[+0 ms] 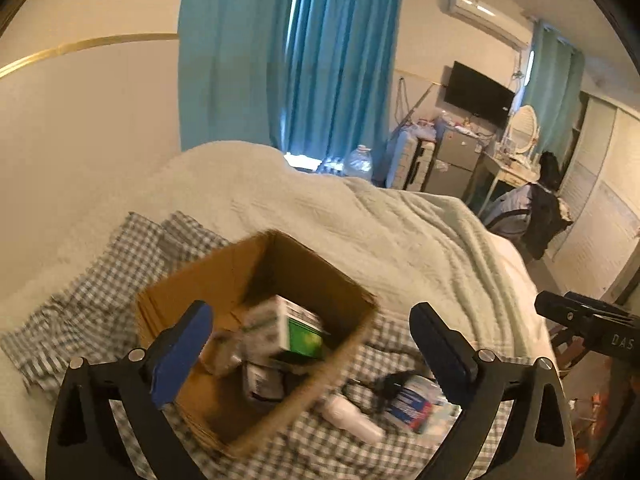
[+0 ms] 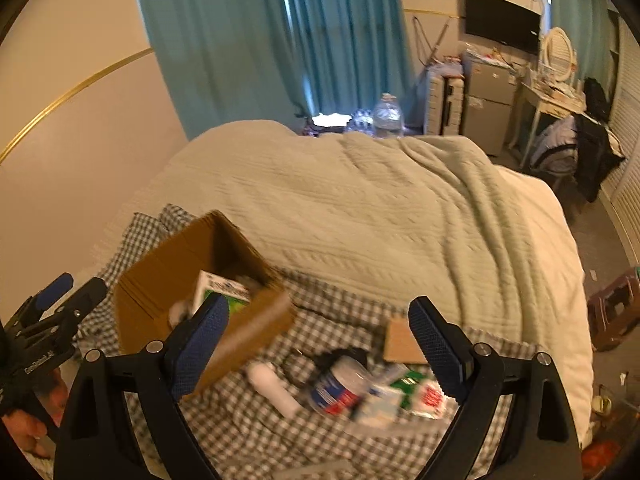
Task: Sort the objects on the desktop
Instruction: 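Grasp the white bottle with the left gripper while the right gripper grasps the floss-pick jar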
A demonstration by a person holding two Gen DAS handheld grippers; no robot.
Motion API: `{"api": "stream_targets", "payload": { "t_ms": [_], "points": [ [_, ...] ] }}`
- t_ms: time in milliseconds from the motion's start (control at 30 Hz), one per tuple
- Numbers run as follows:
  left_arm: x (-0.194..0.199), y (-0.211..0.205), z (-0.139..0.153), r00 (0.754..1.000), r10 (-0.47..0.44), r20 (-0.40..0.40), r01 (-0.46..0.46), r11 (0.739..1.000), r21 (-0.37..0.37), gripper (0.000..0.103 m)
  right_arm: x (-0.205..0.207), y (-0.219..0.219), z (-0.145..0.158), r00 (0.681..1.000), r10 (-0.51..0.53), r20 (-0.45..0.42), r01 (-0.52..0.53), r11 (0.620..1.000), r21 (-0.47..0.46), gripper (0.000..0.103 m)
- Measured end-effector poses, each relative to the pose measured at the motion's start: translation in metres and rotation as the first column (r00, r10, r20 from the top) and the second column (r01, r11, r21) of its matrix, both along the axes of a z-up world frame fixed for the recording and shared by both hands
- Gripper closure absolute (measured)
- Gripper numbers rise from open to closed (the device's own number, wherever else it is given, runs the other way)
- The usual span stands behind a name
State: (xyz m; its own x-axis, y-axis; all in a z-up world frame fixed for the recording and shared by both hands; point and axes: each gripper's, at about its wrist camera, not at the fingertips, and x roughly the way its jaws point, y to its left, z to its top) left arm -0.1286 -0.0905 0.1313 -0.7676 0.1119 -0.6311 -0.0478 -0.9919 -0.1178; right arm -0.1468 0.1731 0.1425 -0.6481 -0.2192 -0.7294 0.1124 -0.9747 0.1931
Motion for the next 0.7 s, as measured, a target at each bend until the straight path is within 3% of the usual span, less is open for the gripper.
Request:
{"api": "stream_targets", "payload": {
  "t_ms": [133,233,367,500,633,700],
  "points": [
    [0.02,0.028,-0.033,0.999,-0.018,0.037,0.019,1.0,-0.001,0.0,0.024,0.039,-0.022,0.997,-0.075,0.026,0.074,0.997,0.01,0.005],
    [0.028,0.047,-0.072,0.994,-0.013,0.104,0.017,0.999,-0.044,0.0,0.038,0.059,-0.053,0.991,-0.117,0.067,0.118,0.993,-0.006,0.003],
    [0.038,0.059,-0.121,0.99,0.005,0.138,0.012,0.993,-0.12,0.0,0.05,0.066,-0.1,0.982,-0.134,0.132,0.139,0.99,-0.033,0.003],
    [0.045,0.063,-0.168,0.982,0.013,0.186,0.022,0.983,-0.182,0.0,0.052,0.05,-0.122,0.993,-0.037,0.108,0.042,0.998,-0.044,0.003],
    [0.049,0.057,-0.207,0.965,0.054,0.258,-0.019,0.991,-0.136,0.0,0.044,0.022,-0.13,0.993,0.092,0.073,-0.094,0.995,0.027,0.003],
    [0.047,0.048,-0.22,0.956,0.105,0.275,-0.082,0.992,-0.096,0.0,0.038,0.012,-0.139,0.99,0.122,0.071,-0.125,0.992,0.036,0.003]
  ]
}}
